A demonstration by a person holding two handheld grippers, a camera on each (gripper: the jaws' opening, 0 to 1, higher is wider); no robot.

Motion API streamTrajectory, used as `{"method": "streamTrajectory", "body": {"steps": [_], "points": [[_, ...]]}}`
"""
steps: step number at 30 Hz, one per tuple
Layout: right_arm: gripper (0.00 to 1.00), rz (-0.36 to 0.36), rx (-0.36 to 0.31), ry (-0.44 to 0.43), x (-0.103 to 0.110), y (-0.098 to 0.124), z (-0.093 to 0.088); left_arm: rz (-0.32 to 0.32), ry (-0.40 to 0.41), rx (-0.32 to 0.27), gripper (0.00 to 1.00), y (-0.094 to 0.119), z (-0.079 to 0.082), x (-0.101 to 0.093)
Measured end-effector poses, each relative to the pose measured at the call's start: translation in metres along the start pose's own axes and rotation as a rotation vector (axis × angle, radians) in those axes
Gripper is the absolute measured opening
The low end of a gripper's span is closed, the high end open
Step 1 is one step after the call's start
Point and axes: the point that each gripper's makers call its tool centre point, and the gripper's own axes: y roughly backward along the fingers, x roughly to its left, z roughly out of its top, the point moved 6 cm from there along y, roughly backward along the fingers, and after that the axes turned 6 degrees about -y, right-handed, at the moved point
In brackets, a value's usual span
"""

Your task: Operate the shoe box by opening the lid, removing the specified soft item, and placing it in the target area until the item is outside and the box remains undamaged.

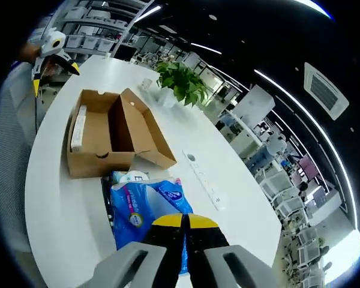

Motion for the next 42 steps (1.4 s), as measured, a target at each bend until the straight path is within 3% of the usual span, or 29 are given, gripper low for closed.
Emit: {"method": "streamTrajectory", "body": {"steps": [20,33,42], "points": [[0.0,-0.043,0.079,-0.053,-0.01,0.014,-0.049,-0.014,-0.005,0.013,0.97,-0.002,-0.002,-0.001],[0.0,-0.024,0.156,-0.109,0.001,0.007,-0.087,-0.029,-0.014,0.023,0.97,-0.003,-0.003,-0.003],[0.0,0.0,0.2,-0.129,0.01,0.0,-0.105,-0.034,-0.022,0.031,0.96,-0.003,-0.004,-0.004]]}}
